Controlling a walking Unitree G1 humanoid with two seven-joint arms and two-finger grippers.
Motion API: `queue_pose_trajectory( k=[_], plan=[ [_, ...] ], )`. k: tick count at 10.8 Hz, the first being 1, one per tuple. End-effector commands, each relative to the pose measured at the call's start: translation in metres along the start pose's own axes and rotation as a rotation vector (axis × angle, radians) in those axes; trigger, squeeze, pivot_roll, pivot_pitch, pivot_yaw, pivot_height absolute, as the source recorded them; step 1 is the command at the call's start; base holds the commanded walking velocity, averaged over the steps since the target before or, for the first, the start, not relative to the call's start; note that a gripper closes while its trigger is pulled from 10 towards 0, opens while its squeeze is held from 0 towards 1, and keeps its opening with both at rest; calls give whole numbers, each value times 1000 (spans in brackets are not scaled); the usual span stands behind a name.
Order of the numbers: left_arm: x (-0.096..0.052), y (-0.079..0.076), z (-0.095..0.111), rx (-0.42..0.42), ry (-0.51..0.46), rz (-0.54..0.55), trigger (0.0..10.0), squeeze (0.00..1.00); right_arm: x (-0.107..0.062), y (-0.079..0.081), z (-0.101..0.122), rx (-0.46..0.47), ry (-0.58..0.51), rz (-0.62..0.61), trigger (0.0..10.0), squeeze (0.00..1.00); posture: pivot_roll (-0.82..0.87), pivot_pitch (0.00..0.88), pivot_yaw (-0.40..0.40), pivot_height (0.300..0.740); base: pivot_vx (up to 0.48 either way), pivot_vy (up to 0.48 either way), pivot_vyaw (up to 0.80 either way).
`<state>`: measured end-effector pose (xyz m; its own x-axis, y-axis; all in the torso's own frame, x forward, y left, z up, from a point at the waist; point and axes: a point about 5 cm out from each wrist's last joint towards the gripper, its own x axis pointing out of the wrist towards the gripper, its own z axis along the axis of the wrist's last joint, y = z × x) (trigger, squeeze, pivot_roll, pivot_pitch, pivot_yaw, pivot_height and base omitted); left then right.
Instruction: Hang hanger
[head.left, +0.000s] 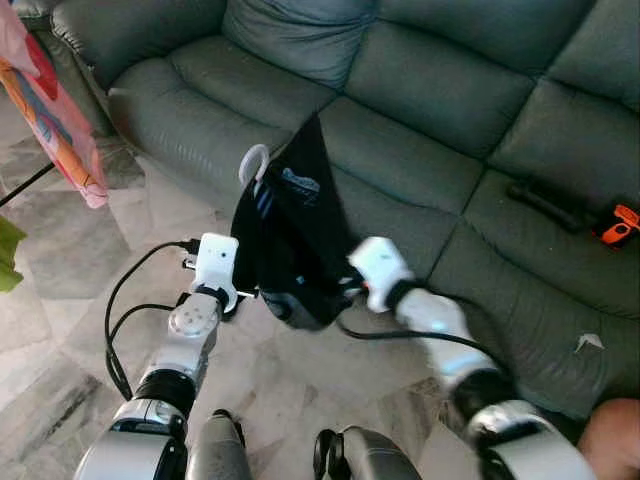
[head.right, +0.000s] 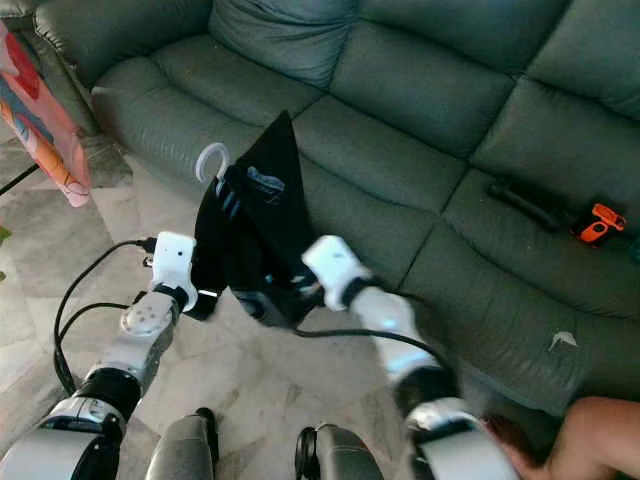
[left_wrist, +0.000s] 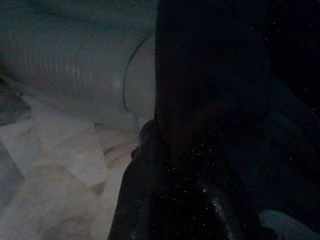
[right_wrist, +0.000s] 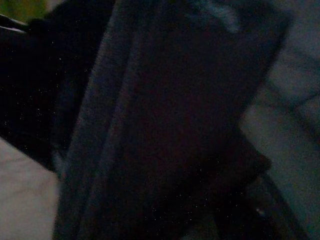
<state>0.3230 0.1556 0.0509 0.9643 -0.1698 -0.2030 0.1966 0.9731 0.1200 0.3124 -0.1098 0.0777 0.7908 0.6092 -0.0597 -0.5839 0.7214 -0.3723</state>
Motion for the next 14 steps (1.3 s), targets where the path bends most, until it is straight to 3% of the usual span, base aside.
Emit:
queue_pose_trajectory(
  k=[1, 2, 3, 4, 5, 6, 8, 10, 11, 12, 14],
  plan=[
    [5, 11, 17, -33, -61, 43, 1216, 0, -12, -15, 0, -5, -29, -108, 10000, 1000, -2, 163, -99, 740, 0, 0, 0],
    [6, 12, 18, -34, -63, 57, 784, 0, -16, -20, -1, 47, -38, -141, 10000, 1000, -6, 160, -98, 740, 0, 0, 0],
    [7, 12, 20, -22, -68, 61, 902, 0, -17, -8, -4, 223, -36, -9, 10000, 1000, -6, 159, -96, 740, 0, 0, 0],
    [8, 15, 19, 13, -54, 81, 941, 0, -20, 3, -9, 211, 11, 126, 10000, 1000, -6, 159, -96, 740, 0, 0, 0],
    [7, 22, 16, 34, -31, 121, 0, 0, -28, 21, -19, 119, 94, 325, 10000, 1000, -6, 159, -94, 740, 0, 0, 0],
    [5, 24, 19, 54, -56, 75, 78, 0, -35, 21, -18, 59, 92, 407, 10000, 1000, -1, 158, -95, 740, 0, 0, 0],
    [-1, 30, 16, 136, -46, -61, 0, 0, -41, -11, -10, 11, 92, 348, 10000, 1000, 0, 161, -91, 740, 0, 0, 0],
    [-21, 37, -4, 291, 29, -281, 0, 0, -72, -48, -16, -65, 183, 357, 10000, 1000, -10, 167, -84, 740, 0, 0, 0],
    [-34, 34, -17, 346, 80, -444, 0, 0, -84, -60, -17, -112, 215, 378, 10000, 1000, -16, 166, -82, 740, 0, 0, 0],
    [-46, 26, -22, 393, 91, -604, 0, 0, -87, -65, -15, -171, 232, 415, 10000, 1000, -17, 165, -81, 740, 0, 0, 0],
    [-55, 9, -15, 448, 21, -787, 0, 0, -84, -68, -18, -273, 272, 477, 10000, 1000, -10, 162, -83, 740, 0, 0, 0]
  ],
)
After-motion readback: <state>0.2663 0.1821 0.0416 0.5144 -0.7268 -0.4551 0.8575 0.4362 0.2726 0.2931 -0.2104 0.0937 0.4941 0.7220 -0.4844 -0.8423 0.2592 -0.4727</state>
